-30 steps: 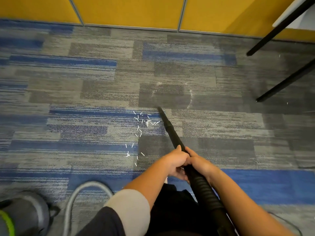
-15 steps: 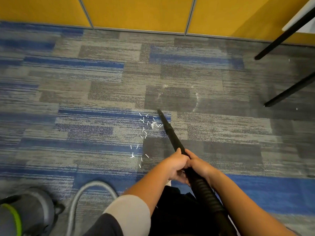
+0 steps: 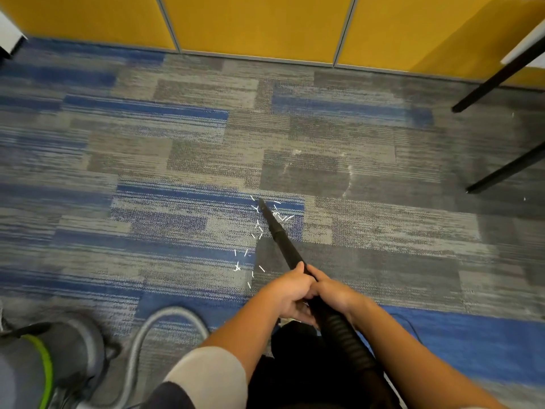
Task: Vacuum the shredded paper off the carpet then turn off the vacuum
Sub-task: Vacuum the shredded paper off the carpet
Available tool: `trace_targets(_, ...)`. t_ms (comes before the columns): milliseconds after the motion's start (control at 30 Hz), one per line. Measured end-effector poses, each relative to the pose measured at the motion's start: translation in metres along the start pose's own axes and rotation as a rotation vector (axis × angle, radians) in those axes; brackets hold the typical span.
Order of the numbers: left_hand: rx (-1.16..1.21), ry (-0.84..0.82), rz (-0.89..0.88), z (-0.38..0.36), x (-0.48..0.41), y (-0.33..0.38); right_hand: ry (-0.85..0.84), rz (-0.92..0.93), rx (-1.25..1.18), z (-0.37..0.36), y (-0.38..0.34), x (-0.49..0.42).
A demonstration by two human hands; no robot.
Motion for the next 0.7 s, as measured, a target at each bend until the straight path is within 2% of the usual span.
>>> trace_targets(433,0.042,0.012,-0.005,0.013,0.013,-0.018,-0.060,0.004,-0.026,-0.025,0.013,-0.010)
trace_targets(700,0.037,0.010,-0.024,0.003,0.010,-0.011,-0.021,0.010,-0.062,-0.014,0.008,0.002)
Point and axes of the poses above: each hand's wrist, its own x-axis away from the middle knuckle, its own z-axis out of the back of the hand, y = z × x, the point moved 2 cm from there along -x, towards the middle knuckle
